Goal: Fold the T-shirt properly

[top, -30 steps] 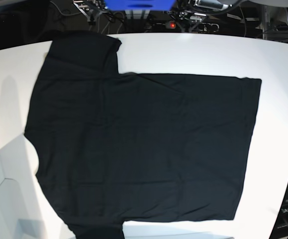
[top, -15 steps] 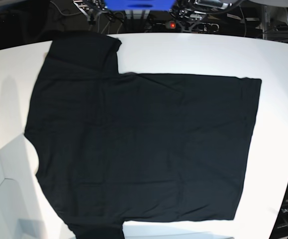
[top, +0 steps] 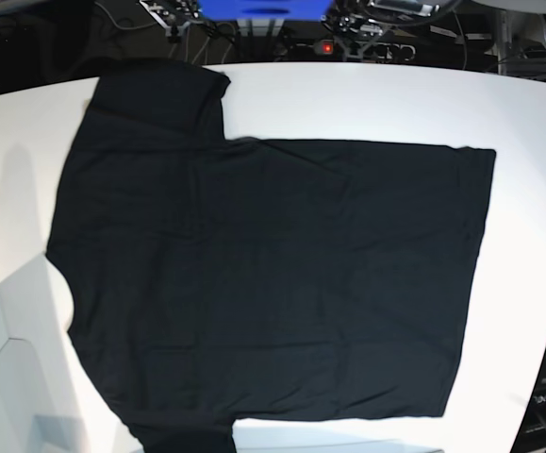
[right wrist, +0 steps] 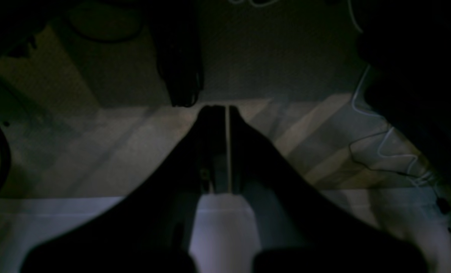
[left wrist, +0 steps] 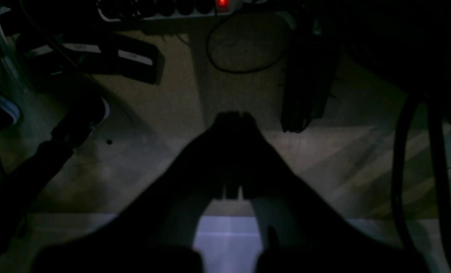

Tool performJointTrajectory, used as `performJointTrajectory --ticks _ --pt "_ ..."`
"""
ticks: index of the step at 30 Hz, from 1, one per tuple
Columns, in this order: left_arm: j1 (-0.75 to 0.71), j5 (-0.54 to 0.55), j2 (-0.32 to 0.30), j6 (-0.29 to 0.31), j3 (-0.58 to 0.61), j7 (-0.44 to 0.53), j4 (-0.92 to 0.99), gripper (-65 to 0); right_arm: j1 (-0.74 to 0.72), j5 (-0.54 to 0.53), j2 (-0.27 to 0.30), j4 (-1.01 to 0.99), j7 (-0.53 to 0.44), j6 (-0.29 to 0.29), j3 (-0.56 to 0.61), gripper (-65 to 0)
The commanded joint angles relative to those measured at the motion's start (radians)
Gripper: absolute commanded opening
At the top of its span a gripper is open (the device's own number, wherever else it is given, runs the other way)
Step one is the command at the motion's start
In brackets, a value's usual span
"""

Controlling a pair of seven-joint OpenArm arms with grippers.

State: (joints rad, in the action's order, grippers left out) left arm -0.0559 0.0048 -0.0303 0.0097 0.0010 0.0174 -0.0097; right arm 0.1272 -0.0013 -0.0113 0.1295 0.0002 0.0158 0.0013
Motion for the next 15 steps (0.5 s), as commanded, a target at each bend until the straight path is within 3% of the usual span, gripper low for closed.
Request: performJointTrajectory --ticks 1,7,10,15 --pt "-0.025 0.002 -0.001 -0.007 0.000 -0.007 -0.011 -65.0 0.019 -0.004 0.001 0.000 0.001 -0.021 -0.001 -65.0" --pt "-0.244 0.004 -0.039 -0.006 -0.002 -0.007 -0.362 -65.0 0.113 -0.004 -0.002 0.068 -0.019 -0.021 0.003 -65.0" --pt "-0.376 0.042 -0.052 -0.006 -0.002 -0.010 -0.573 -65.0 0.243 -0.004 -0.002 0.250 -0.038 -0.021 0.003 -65.0" --pt "-0.528 0.142 -0.122 -0.006 0.001 -0.015 -0.807 -65.0 0.460 -0.004 -0.002 0.605 -0.004 -0.021 0.004 -65.0"
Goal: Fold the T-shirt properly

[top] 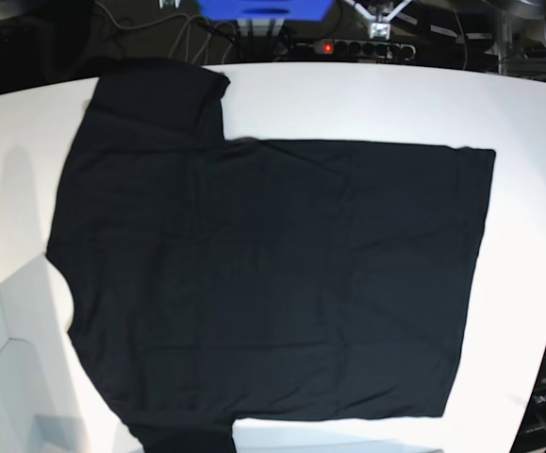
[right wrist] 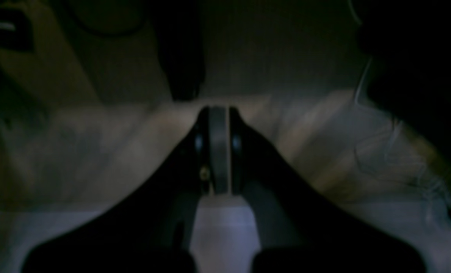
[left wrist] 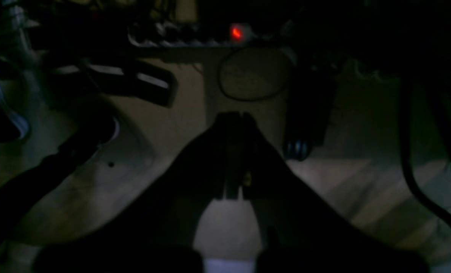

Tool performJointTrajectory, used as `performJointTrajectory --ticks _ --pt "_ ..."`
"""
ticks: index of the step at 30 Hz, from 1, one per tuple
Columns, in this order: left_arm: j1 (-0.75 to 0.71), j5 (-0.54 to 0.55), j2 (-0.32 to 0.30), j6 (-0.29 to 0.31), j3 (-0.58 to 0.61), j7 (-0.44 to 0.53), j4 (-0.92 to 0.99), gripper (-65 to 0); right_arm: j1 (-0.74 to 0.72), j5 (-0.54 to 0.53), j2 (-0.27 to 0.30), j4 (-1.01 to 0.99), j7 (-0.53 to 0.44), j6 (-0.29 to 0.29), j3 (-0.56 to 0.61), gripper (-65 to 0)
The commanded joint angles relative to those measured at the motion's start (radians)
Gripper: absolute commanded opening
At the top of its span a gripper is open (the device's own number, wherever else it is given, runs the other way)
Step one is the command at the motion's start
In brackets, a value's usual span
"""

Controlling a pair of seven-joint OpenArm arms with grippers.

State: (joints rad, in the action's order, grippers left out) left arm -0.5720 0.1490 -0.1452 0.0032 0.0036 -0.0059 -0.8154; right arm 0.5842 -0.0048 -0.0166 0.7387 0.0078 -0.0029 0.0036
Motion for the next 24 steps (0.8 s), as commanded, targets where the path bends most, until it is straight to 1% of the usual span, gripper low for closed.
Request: performJointTrajectory --ticks 1,8,13,14,16,19,24 --pt "-0.036 0.011 -0.021 0.001 -0.001 0.008 -0.035 -65.0 0.043 -0.001 0.004 0.066 -0.004 -0.003 0.002 -65.0" --pt "-0.205 0.094 -0.124 0.001 -0.003 0.013 -0.276 -65.0 0.306 -0.001 0.004 0.490 0.002 -0.003 0.002 -65.0" --pt "-0.360 0.160 -0.201 0.001 -0.009 0.014 -0.531 -65.0 0.491 -0.001 0.007 0.780 0.001 -0.003 -0.003 -65.0" --pt "-0.391 0.179 -0.215 0.001 -0.026 0.014 -0.580 -65.0 0.520 -0.001 0.007 0.830 0.001 -0.003 -0.003 -65.0" --pt "-0.440 0.202 -0.221 0.001 -0.077 0.014 -0.666 -65.0 0.563 -0.001 0.007 0.915 0.001 -0.003 0.000 -65.0" --pt "-0.491 0.206 -0.218 0.001 -0.169 0.013 -0.789 -65.0 0.613 -0.001 0.007 1.028 0.001 -0.003 -0.003 -65.0" --pt "-0.515 0.211 -0.216 0.002 -0.294 0.007 -0.959 -65.0 0.652 0.002 0.007 1.178 0.002 -0.003 -0.009 -65.0"
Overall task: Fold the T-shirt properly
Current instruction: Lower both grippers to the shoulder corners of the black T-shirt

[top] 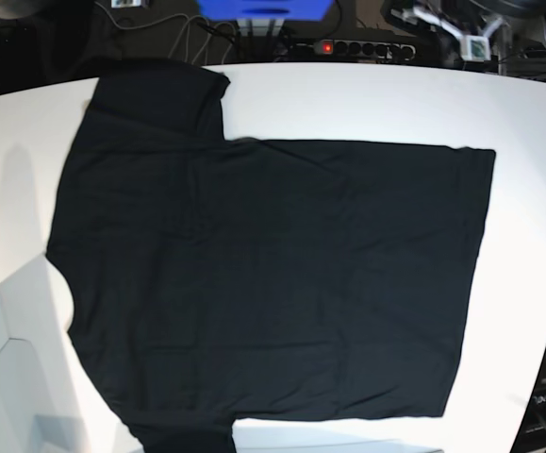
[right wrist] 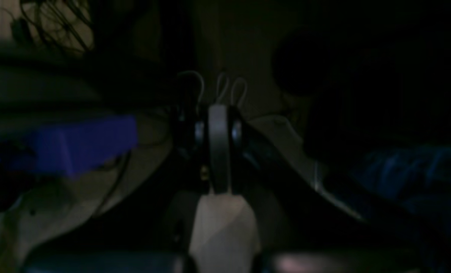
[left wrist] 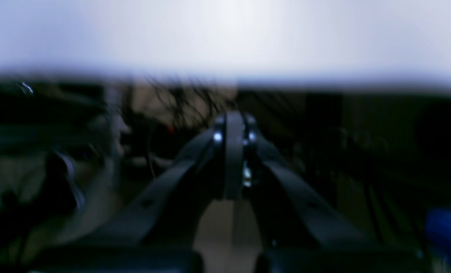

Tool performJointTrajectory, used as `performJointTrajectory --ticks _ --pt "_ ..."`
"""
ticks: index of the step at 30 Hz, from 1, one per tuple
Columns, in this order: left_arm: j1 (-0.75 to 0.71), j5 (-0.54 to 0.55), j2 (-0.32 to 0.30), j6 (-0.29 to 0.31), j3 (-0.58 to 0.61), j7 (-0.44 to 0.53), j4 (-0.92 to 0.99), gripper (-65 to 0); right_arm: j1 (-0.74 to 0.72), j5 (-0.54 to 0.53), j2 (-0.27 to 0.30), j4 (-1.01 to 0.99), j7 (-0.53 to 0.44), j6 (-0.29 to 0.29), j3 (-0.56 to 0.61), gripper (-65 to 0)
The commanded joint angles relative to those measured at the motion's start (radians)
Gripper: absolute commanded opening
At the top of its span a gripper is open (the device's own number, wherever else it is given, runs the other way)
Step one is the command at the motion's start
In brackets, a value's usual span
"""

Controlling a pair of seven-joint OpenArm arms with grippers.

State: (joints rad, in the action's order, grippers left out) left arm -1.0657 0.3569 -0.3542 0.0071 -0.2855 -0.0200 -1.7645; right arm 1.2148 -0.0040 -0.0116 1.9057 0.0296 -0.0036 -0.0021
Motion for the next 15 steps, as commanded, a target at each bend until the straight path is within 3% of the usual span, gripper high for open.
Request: performJointTrajectory --ticks 1,7,9,12,15 --pt "-0.021 0.004 -0.007 -0.002 -0.028 0.021 -0.035 -65.0 0.020 0.002 0.002 0.031 -0.020 -0.002 -0.011 -65.0" --pt "0.045 0.006 -0.015 -0.002 -0.106 0.010 -0.090 -64.9 -0.013 0.002 -0.011 0.120 -0.020 -0.002 -0.054 -65.0" --pt "0.080 0.006 -0.015 0.000 -0.133 -0.057 -0.093 -63.6 -0.036 0.002 -0.031 0.124 -0.020 -0.002 -0.072 -65.0" --pt "0.144 0.006 -0.010 0.001 -0.166 -0.160 -0.094 -57.1 -0.072 0.002 -0.075 0.124 -0.020 -0.002 -0.114 -63.8" --pt "0.190 0.006 -0.007 0.001 -0.202 -0.196 -0.091 -49.2 -0.108 0.002 -0.095 0.125 -0.020 -0.002 -0.146 -55.6"
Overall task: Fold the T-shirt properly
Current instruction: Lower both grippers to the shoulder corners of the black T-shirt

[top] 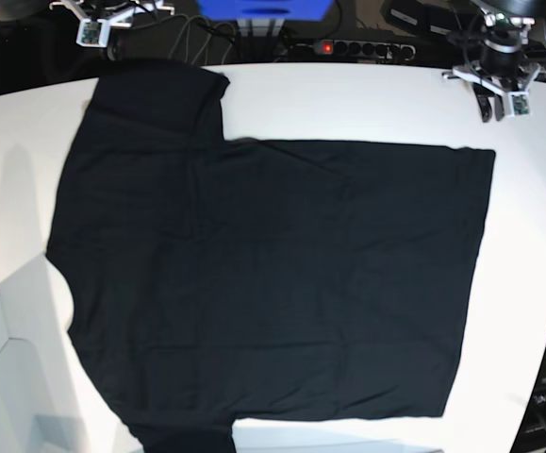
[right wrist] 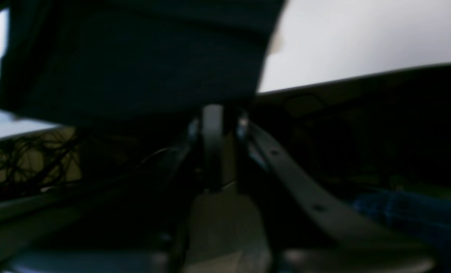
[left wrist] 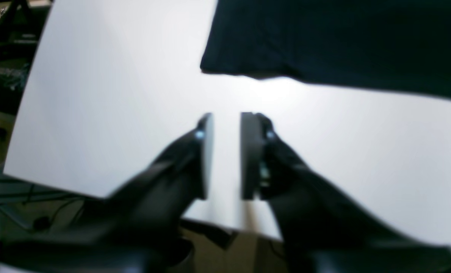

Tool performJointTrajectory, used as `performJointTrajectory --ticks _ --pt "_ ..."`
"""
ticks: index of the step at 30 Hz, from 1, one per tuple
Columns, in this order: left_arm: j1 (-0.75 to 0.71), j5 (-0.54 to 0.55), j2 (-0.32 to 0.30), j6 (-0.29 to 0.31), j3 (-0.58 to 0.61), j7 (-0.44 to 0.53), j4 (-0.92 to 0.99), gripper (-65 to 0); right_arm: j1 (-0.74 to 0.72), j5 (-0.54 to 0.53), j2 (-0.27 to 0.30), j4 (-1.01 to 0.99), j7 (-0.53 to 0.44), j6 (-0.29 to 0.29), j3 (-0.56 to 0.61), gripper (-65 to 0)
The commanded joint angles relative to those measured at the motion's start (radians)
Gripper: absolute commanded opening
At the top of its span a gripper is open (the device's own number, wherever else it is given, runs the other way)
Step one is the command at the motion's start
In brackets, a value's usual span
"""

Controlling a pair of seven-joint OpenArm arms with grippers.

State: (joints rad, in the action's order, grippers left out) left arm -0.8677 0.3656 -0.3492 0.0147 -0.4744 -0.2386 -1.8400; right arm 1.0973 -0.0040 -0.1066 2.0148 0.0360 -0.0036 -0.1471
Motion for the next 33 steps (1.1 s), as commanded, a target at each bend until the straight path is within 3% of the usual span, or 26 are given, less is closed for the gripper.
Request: performJointTrajectory --ticks 1,4,8,11,14,18,23,33 --pt "0.002 -0.003 -0.004 -0.006 -0.022 0.018 -0.016 -46.1 -0.001 0.003 0.000 0.016 -0.026 -0.002 -0.013 -52.3" --pt "0.018 -0.003 0.042 0.070 -0.071 0.017 -0.022 -38.0 -0.026 0.003 0.002 0.016 -0.026 -0.002 -0.042 -43.9" --pt "0.081 -0.012 0.155 0.296 -0.183 -0.006 -0.017 -28.7 -0.079 0.003 0.003 0.010 -0.025 -0.003 -0.085 -36.0" --pt "0.140 -0.012 0.226 0.426 -0.289 -0.101 -0.023 -25.5 -0.110 0.003 0.017 0.010 -0.021 -0.003 -0.093 -32.6" --pt "0.233 -0.015 0.275 0.523 -0.406 -0.226 -0.014 -24.9 -0.156 0.003 0.058 0.008 0.054 -0.003 -0.090 -30.1" --pt "0.344 -0.107 0.316 0.580 -0.504 -0.324 -0.013 -25.0 -0.240 0.003 0.080 0.008 0.184 -0.003 -0.093 -29.4" --pt "0.425 -0.244 0.350 0.617 -0.515 -0.313 0.020 -24.7 -0.303 0.003 0.092 0.007 0.256 -0.003 -0.095 -29.4" --pt "0.474 -0.274 0.339 0.617 -0.511 -0.307 0.127 -24.7 -0.391 0.003 0.092 -0.119 0.296 -0.003 -0.095 -29.4"
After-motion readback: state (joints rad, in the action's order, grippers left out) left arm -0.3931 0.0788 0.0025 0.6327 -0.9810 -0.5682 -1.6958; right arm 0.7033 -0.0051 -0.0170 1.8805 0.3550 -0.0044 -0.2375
